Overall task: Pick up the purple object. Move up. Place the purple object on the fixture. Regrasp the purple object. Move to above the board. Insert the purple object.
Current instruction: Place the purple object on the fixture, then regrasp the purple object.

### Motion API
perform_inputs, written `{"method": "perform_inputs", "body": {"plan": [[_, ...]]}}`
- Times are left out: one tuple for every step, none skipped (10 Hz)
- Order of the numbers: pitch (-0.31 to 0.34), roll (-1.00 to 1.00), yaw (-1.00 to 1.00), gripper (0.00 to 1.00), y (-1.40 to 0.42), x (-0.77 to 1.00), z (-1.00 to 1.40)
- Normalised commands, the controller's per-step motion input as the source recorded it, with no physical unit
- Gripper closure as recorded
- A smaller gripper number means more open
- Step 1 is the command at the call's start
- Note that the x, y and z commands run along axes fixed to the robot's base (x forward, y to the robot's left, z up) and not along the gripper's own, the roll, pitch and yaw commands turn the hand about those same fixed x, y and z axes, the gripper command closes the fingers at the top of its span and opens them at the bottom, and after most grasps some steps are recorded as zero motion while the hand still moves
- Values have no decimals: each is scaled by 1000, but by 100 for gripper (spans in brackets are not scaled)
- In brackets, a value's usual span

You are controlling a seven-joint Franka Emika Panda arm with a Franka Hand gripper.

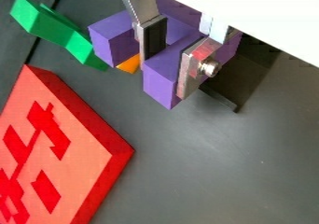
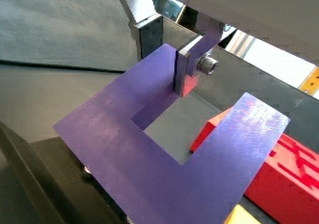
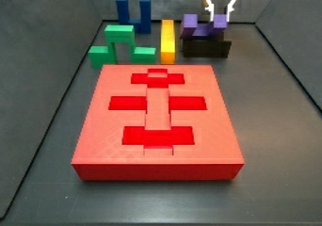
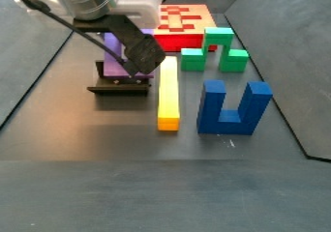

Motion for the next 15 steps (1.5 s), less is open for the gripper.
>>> {"method": "perform_inputs", "body": {"plan": [[0,-66,-143,100,0,671,-109],[0,-34,-163,100,0,686,-129],[0,-51,-169,100,9,714,-140],[0,-131,-166,100,80,671,-131],[0,-69,-126,100,151,543,-123],[0,0,-74,100,191,511,-129],[3,0,-49,100,260,411,-103],[0,0,0,100,191,177,-80],[0,51,0,100,0,0,0],[0,0,-17,100,-66,40,-29],[-37,63,-29,100,-160,14,-100],[0,54,-3,100,-57,0,-91],[0,0,0,100,0,0,0],[0,0,0,0,0,0,0],[111,574,0,0,0,77,137]]}}
